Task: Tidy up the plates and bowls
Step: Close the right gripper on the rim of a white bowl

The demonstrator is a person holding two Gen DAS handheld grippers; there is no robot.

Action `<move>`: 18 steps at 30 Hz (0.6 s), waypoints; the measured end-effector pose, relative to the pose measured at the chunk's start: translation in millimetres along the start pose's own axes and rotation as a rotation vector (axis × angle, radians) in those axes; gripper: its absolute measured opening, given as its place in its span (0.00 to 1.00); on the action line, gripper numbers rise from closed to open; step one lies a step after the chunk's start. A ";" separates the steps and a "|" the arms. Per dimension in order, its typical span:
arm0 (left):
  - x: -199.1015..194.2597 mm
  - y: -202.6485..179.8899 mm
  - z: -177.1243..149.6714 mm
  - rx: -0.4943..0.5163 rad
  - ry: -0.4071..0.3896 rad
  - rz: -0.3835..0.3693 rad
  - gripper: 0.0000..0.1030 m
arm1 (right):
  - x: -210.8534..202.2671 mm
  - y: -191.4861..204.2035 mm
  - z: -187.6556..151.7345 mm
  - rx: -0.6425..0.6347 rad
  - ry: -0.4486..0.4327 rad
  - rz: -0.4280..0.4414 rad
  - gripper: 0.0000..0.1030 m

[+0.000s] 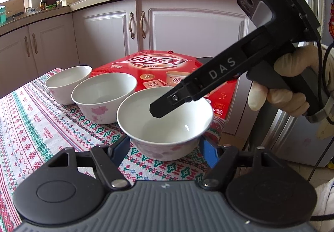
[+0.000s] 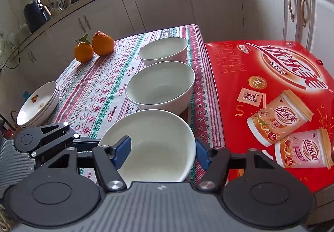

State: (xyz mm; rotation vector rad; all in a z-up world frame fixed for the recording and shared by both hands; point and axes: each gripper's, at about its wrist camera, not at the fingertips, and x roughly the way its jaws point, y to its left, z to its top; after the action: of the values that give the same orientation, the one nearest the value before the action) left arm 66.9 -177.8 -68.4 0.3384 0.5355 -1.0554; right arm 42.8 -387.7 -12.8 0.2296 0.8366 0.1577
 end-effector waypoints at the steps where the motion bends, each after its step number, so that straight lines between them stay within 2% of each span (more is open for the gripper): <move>1: -1.0 0.3 0.0 -0.002 0.002 -0.001 0.71 | -0.8 1.2 -0.2 0.000 -0.001 0.001 0.69; 8: -17.3 6.6 -2.1 -0.008 0.005 0.009 0.71 | -2.7 14.4 3.2 -0.015 -0.007 0.029 0.69; 18: -52.6 26.1 -13.4 -0.054 -0.003 0.077 0.71 | 13.1 51.5 15.3 -0.081 0.009 0.100 0.69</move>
State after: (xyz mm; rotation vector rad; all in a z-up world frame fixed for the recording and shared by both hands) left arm 66.5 -120.7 -49.3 0.3077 0.5433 -0.9651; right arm 60.5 -337.2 1.4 0.1946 0.8262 0.2864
